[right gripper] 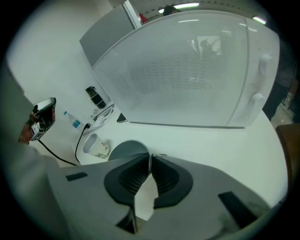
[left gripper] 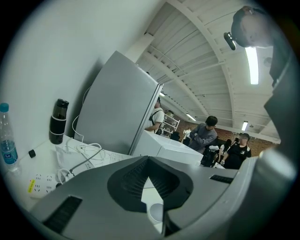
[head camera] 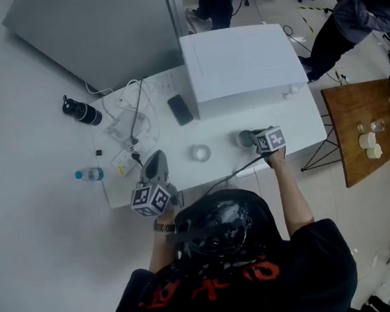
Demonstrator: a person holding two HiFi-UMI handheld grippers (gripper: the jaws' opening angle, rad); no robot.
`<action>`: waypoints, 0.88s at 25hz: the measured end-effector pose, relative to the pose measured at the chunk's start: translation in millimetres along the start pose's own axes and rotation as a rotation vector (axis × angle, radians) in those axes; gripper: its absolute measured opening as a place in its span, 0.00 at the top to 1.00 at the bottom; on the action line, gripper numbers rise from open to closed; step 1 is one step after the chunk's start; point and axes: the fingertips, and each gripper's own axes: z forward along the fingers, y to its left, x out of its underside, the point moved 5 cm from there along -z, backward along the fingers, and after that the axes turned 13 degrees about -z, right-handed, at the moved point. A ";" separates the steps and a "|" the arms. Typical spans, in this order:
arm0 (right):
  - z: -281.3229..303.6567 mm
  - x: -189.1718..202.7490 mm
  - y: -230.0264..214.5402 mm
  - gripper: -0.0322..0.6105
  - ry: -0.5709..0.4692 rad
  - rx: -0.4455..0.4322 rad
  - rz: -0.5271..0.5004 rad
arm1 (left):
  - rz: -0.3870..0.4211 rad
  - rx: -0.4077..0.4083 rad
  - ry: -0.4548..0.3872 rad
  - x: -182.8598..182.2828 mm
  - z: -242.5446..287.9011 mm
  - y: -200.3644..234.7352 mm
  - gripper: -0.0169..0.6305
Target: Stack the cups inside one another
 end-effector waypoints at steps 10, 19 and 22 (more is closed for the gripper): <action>-39.3 -33.4 14.7 0.91 -0.071 -0.020 -0.114 | -0.013 0.011 0.015 2.5 5.8 -3.0 0.97; -66.6 -98.4 67.1 0.91 -0.191 -0.084 -0.250 | -0.014 0.025 0.009 -2.4 10.5 -9.5 0.97; -63.3 -107.4 91.3 0.91 -0.198 -0.120 -0.305 | -0.028 0.019 0.016 3.3 8.2 -10.7 0.97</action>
